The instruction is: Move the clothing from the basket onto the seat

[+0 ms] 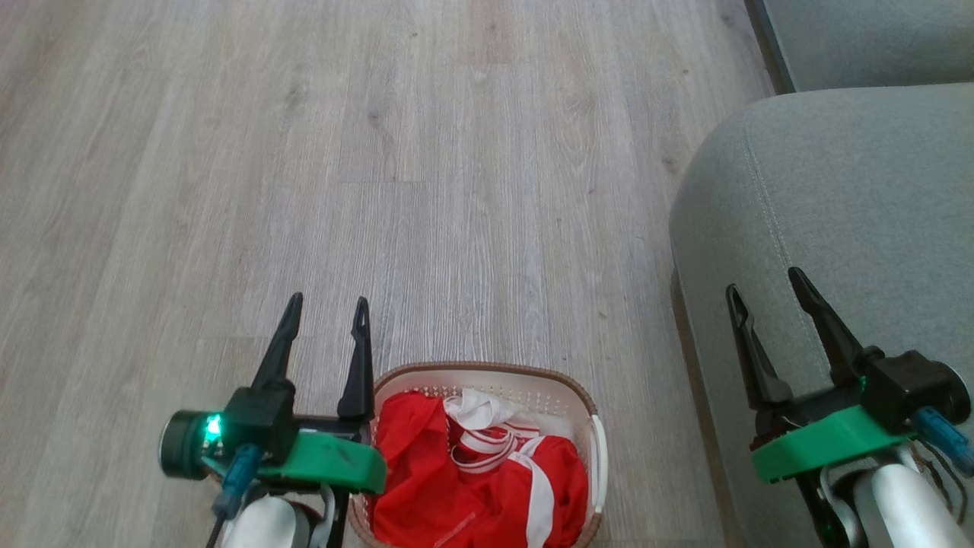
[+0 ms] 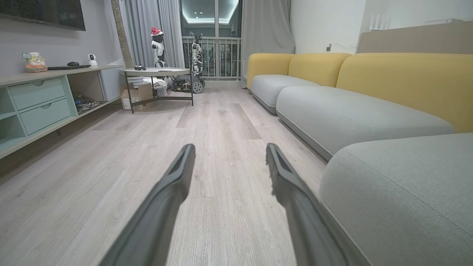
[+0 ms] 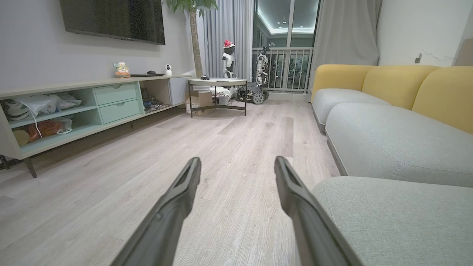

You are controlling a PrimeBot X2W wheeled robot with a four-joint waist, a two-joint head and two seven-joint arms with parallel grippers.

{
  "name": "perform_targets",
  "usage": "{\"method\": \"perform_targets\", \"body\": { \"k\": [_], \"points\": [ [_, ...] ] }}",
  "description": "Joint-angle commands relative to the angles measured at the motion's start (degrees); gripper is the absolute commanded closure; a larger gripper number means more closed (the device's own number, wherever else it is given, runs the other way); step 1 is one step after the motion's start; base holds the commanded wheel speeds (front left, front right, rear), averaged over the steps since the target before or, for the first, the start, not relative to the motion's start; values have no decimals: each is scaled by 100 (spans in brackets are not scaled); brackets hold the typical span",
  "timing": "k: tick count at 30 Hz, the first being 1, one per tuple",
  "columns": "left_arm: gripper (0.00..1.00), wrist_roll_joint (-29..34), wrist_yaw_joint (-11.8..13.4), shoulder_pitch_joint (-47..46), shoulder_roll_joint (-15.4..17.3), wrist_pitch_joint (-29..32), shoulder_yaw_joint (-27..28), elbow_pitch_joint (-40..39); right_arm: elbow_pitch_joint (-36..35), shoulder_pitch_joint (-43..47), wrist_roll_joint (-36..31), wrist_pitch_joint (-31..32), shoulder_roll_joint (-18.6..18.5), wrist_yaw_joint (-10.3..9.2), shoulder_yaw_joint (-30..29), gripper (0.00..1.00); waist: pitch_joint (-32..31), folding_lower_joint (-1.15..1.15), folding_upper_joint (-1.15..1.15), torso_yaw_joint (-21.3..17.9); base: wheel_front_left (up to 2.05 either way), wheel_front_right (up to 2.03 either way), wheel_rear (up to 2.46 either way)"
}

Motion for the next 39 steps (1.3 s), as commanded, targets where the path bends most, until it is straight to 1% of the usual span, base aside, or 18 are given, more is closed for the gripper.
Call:
{"method": "perform_targets", "body": {
  "k": [1,6,18,28,34,39],
  "points": [
    [0,1,-36,-274,48,-56,183,-136,-203,-293,-1,-52,-83,-1,84,0,0,0,0,-5,0,0,0],
    [0,26,-115,-294,48,-56,181,-10,-199,-286,14,-52,-80,-1,76,0,4,0,0,-26,0,0,0],
    [0,13,-102,-355,48,-56,187,76,-234,-347,100,-52,-161,-1,47,0,168,0,0,-106,0,0,0],
    [0,-104,50,-503,48,-56,67,100,-294,-479,359,-52,-290,-1,12,0,501,0,0,-213,0,0,0],
    [0,-187,150,-681,48,-56,-64,113,-413,-597,532,-52,-418,-1,-58,0,864,0,0,-254,0,0,0],
    [0,-280,273,-906,48,-56,-211,255,-720,-780,756,-52,-479,-1,-264,0,1250,0,0,-294,0,0,0]
  ]
}}
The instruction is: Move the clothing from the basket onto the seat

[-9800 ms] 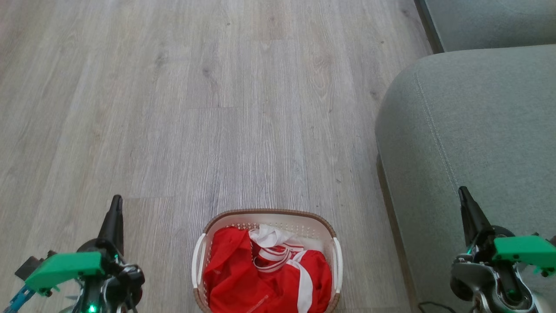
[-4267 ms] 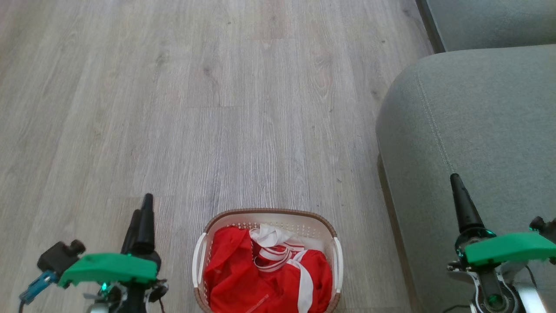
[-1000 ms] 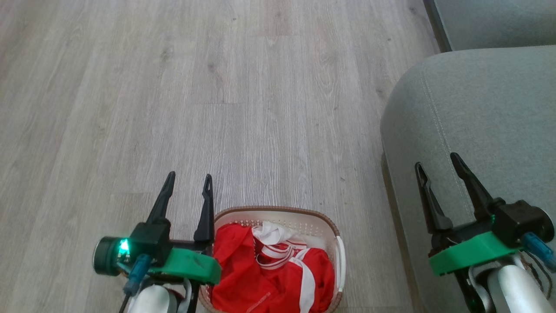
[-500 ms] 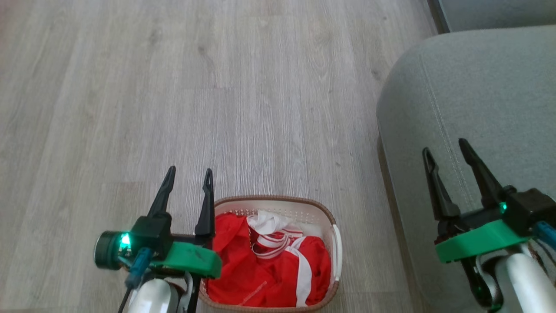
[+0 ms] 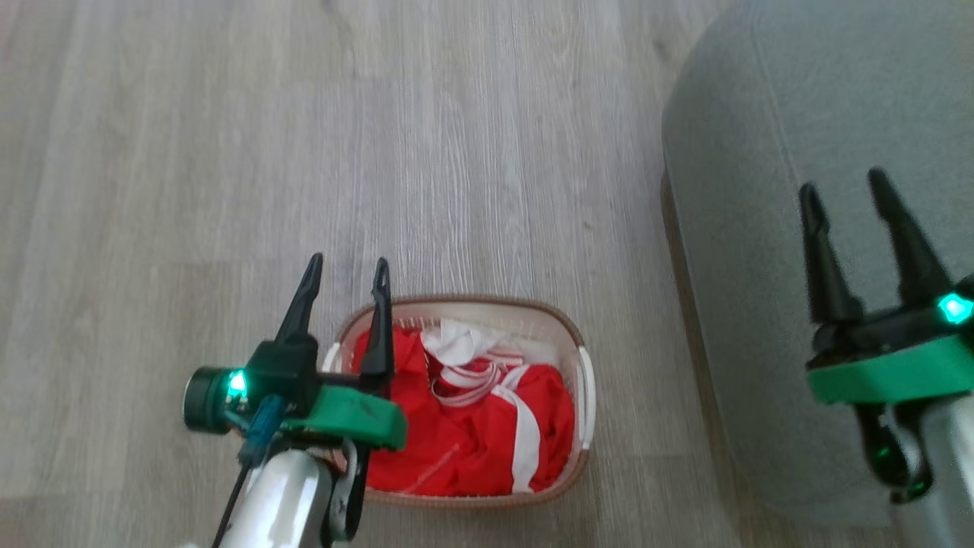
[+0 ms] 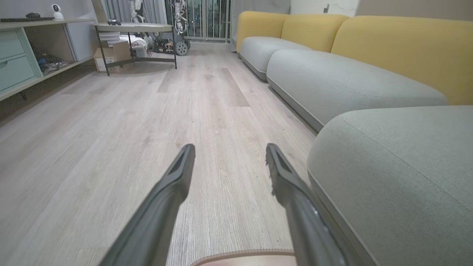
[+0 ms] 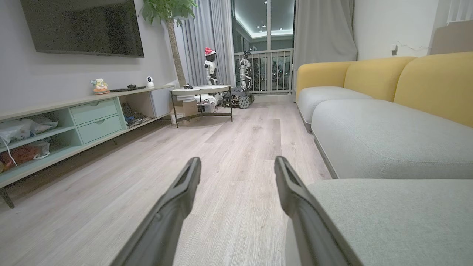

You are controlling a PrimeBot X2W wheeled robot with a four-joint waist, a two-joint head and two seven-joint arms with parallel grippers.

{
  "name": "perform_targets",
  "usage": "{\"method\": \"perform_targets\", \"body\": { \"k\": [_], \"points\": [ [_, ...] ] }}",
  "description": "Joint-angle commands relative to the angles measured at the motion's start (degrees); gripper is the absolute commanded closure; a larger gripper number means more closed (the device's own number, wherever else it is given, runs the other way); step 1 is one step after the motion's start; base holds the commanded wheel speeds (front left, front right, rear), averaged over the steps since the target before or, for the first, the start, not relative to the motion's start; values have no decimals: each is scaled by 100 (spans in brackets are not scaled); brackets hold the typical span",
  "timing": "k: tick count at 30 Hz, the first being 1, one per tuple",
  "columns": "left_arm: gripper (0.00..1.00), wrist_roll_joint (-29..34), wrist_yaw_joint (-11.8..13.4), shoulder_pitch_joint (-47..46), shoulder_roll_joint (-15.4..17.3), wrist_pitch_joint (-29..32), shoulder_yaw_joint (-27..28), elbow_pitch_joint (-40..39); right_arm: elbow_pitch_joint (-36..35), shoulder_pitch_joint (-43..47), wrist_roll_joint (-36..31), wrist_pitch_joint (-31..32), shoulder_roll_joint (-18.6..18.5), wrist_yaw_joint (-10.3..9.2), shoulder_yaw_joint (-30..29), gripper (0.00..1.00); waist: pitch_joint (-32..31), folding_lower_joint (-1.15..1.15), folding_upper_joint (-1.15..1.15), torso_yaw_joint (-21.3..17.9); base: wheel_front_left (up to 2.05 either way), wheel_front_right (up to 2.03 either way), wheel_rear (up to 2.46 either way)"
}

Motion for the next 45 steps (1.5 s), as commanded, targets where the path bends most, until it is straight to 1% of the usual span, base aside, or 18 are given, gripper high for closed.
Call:
{"method": "perform_targets", "body": {
  "k": [1,6,9,16,22,23,24,26,28,34,38,45],
  "points": [
    [0,-40,56,-305,45,-55,112,-110,-261,-204,69,-37,-189,-1,10,0,250,0,0,-35,0,0,0],
    [0,-165,171,-649,45,-55,-132,133,-422,-409,256,-37,-358,-1,-260,0,727,0,0,-55,0,0,0],
    [0,-323,179,-898,45,-55,-304,379,-477,-551,379,-37,-455,-1,-414,0,1038,0,0,-63,0,0,0],
    [0,-769,237,-1535,45,-55,-658,1236,-630,-889,580,-37,-651,-1,-632,0,1736,0,0,-107,0,0,0],
    [0,-1103,355,-2039,45,-55,-954,2131,-762,-1178,706,-37,-769,-1,-674,0,2281,0,0,-188,0,0,0],
    [0,-1200,363,-2119,45,-55,-987,2315,-785,-1225,719,-37,-780,-1,-679,0,2350,0,0,-202,0,0,0],
    [0,-1200,363,-2119,45,-55,-987,2315,-785,-1225,719,-37,-780,-1,-679,0,2350,0,0,-202,0,0,0],
    [0,-1394,382,-2282,45,-55,-1065,2724,-823,-1320,755,-37,-804,-1,-680,0,2500,0,0,-245,0,0,0],
    [0,-1621,370,-2537,45,-55,-1237,3218,-863,-1449,804,-37,-830,-1,-673,0,2688,0,0,-309,0,0,0],
    [0,-2060,347,-3015,45,-55,-1592,4126,-945,-1675,875,-37,-833,-1,-606,0,3054,0,0,-473,0,0,0],
    [0,-2251,316,-3382,45,-55,-1862,4590,-987,-1805,920,-37,-843,-1,-593,0,3305,0,0,-585,0,0,0],
    [0,-2541,167,-3938,45,-53,-2276,5296,-1042,-2029,993,-37,-859,-1,-678,0,3747,0,0,-773,0,0,0]
  ]
}}
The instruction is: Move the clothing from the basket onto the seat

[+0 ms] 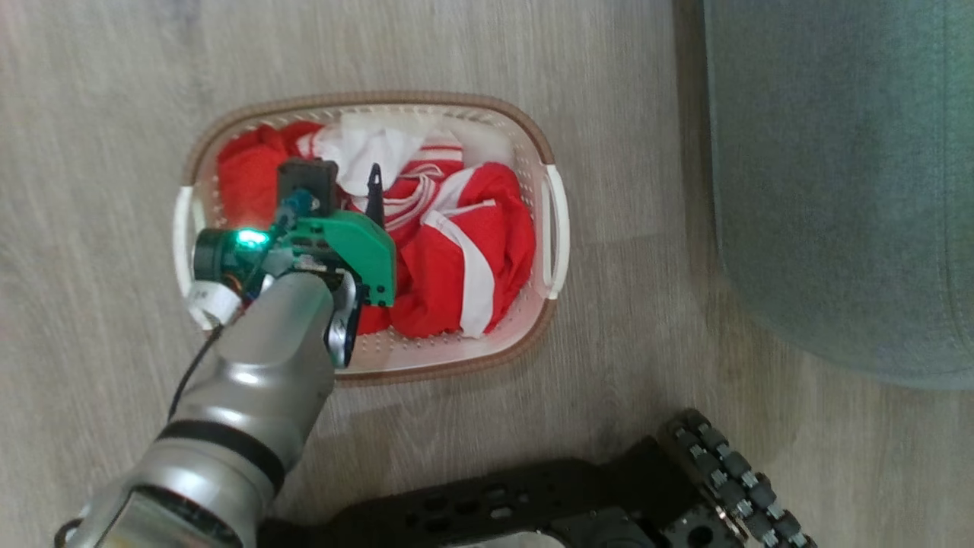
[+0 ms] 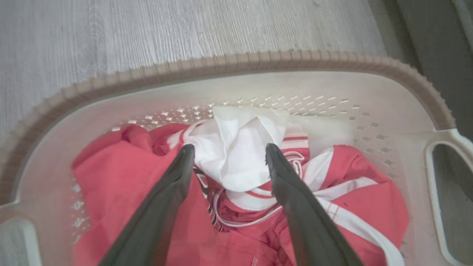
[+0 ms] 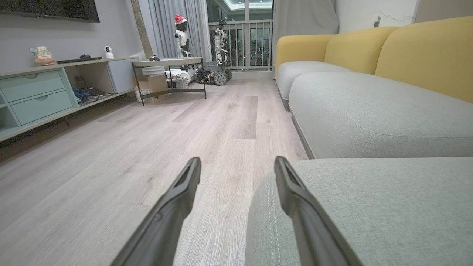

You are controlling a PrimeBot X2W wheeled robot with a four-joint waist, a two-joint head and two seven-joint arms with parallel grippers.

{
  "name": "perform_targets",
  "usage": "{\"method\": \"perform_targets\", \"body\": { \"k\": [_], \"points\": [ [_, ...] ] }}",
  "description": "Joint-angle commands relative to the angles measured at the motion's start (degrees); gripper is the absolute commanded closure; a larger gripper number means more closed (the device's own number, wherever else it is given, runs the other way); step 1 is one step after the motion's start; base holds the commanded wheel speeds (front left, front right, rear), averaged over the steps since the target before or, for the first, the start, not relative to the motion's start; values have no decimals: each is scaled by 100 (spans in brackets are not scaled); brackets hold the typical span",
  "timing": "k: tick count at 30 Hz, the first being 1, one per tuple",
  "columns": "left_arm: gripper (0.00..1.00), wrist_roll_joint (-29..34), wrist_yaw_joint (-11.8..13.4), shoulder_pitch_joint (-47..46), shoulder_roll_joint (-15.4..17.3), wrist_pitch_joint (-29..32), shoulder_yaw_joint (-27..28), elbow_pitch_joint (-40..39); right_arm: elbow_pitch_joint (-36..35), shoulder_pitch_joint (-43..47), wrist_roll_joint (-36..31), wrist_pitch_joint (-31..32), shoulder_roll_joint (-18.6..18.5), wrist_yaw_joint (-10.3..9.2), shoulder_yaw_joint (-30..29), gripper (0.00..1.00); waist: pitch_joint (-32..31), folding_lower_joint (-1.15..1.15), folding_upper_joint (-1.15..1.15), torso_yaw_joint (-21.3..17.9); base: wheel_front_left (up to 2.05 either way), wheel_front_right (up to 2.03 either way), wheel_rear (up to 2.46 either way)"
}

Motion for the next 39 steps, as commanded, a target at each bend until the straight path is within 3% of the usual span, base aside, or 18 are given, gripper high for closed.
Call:
{"method": "perform_targets", "body": {
  "k": [1,13,21,25,26,27,29,39],
  "points": [
    [0,-126,-55,10,72,-52,-45,116,-218,49,61,-35,-137,-1,0,0,196,-1,0,-119,0,0,0],
    [0,-693,-69,-570,72,180,-693,600,-300,-188,82,-35,-120,-1,83,0,720,-1,0,-276,0,0,0],
    [0,-958,-202,-790,72,1075,-1183,755,-340,-294,73,-35,-142,-1,215,0,899,-1,0,-332,0,0,0],
    [0,-1062,-184,-829,72,1224,-1303,757,-331,-302,68,-35,-136,-1,240,0,904,-1,0,-345,0,0,0],
    [16,-1095,-174,-834,72,1200,-1330,751,-326,-300,64,-35,-132,-1,248,0,896,-1,0,-349,0,0,0],
    [47,-1118,-158,-837,72,1149,-1359,748,-318,-296,63,-35,-130,-1,255,0,885,-1,0,-351,0,0,0],
    [100,-1163,-171,-830,72,1044,-1426,741,-301,-288,63,-35,-128,-1,262,0,851,-1,0,-353,0,0,0],
    [100,-1570,-345,-630,72,797,-1682,655,-236,-228,33,-35,-92,-1,324,0,394,-1,0,-233,0,0,0]
  ]
}}
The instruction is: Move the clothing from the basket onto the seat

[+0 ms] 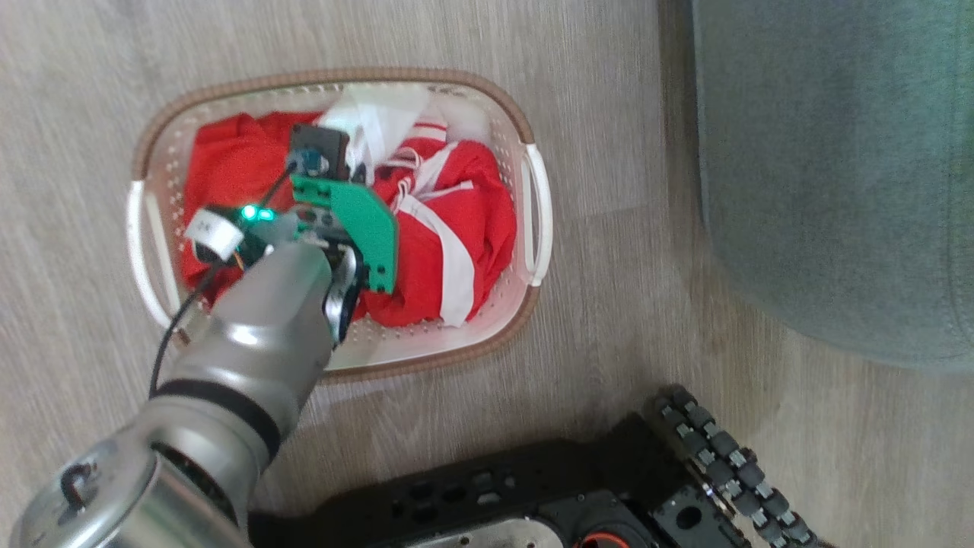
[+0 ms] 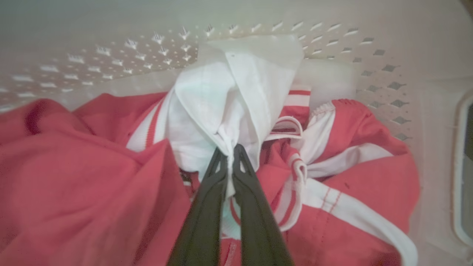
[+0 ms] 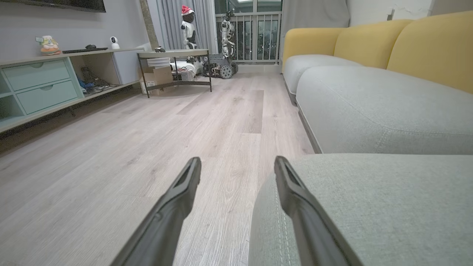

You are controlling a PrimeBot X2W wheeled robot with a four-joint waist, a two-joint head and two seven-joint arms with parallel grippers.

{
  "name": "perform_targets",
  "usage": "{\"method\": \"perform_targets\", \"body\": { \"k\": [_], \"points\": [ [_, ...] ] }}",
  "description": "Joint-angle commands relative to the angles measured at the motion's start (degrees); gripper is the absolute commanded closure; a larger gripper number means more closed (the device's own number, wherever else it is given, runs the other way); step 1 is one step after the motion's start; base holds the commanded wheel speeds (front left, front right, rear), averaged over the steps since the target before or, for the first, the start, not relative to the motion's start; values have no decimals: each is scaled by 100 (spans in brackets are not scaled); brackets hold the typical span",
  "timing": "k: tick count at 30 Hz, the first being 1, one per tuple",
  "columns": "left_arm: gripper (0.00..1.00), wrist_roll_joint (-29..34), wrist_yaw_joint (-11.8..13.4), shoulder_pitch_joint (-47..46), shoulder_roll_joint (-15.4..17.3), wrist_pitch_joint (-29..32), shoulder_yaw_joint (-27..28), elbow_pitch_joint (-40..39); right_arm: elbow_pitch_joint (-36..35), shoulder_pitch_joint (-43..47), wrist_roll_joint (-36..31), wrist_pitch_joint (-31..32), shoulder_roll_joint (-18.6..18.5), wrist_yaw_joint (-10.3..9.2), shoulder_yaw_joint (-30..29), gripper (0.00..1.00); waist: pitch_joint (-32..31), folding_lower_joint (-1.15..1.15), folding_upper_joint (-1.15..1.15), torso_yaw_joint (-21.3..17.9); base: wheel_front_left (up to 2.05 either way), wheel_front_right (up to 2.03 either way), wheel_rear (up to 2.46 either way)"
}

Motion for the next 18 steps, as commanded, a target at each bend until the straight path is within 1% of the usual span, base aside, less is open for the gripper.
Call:
{"method": "perform_targets", "body": {
  "k": [1,7,11,18],
  "points": [
    [100,-60,-21,246,48,-78,-6,-102,-138,226,-1,-35,-86,-1,20,0,-171,0,0,54,0,0,0],
    [100,-328,-108,551,48,-457,-151,-239,-39,384,-40,-35,-50,-1,44,0,-765,0,0,132,0,0,0],
    [100,-467,-176,786,48,-699,-248,-353,66,566,-89,-35,-38,-1,99,0,-1274,0,0,217,0,0,0],
    [100,-537,-236,1160,48,-874,-373,-612,254,982,-196,-35,-4,-1,207,0,-2180,0,0,414,0,0,0]
  ]
}}
